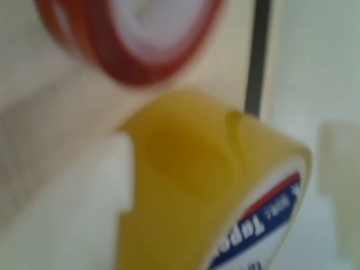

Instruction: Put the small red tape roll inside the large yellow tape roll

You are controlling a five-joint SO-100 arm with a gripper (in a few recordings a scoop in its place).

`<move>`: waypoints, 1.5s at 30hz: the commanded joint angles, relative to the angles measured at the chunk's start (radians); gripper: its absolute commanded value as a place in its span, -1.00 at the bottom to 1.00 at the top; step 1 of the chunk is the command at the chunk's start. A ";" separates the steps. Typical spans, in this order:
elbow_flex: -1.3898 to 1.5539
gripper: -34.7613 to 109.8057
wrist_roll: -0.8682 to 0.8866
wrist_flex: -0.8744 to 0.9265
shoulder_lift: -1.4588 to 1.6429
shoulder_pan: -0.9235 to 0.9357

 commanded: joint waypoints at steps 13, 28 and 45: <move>-0.117 -0.31 0.095 -0.394 -0.044 0.017; 0.087 -0.29 0.140 -0.394 -0.023 0.005; -0.071 -0.29 0.129 0.097 0.006 -0.025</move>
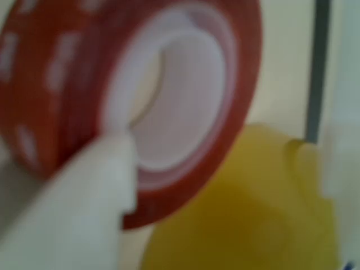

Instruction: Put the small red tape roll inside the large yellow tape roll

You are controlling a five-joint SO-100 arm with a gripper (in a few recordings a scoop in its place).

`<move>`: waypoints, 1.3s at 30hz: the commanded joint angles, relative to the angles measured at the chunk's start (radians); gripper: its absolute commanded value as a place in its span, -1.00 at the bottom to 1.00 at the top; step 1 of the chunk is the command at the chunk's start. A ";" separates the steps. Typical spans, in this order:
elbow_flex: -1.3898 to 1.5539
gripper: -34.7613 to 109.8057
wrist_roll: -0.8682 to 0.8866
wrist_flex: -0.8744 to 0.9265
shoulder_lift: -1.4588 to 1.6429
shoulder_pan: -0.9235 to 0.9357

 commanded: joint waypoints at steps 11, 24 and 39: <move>-0.143 -0.30 0.038 0.434 0.147 0.034; -0.143 -0.30 0.040 0.588 0.172 0.031; -0.140 -0.28 0.005 0.640 0.428 -0.048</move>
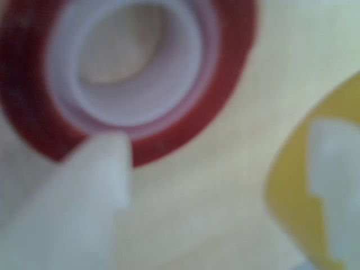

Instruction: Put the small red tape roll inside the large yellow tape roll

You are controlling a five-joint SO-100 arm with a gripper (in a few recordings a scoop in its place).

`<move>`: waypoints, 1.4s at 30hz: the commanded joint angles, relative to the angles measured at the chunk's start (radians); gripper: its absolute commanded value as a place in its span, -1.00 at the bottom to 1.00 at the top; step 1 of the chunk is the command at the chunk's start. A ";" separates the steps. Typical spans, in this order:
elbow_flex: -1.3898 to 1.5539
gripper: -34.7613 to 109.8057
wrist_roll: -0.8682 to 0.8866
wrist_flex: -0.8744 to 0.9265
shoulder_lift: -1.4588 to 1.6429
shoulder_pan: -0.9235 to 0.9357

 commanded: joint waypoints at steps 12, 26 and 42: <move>-0.046 -0.29 0.037 0.201 0.225 -0.080; -0.048 -0.26 0.032 0.196 0.052 -0.121; -0.048 -0.26 -0.015 0.083 -0.041 -0.044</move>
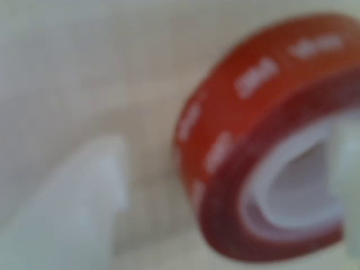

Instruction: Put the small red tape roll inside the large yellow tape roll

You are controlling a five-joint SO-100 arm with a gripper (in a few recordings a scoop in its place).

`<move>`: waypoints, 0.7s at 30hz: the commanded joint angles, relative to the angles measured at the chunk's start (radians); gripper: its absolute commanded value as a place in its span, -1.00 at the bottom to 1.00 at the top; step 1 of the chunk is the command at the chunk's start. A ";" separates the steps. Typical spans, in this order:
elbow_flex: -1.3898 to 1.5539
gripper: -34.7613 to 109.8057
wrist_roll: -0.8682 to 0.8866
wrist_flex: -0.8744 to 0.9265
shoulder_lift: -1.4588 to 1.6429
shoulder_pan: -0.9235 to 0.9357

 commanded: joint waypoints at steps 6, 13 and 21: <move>-0.048 -0.29 -0.034 -0.060 0.003 0.009; -0.046 -0.33 -0.038 -0.106 -0.038 0.038; -0.046 -0.32 -0.040 -0.126 -0.041 0.077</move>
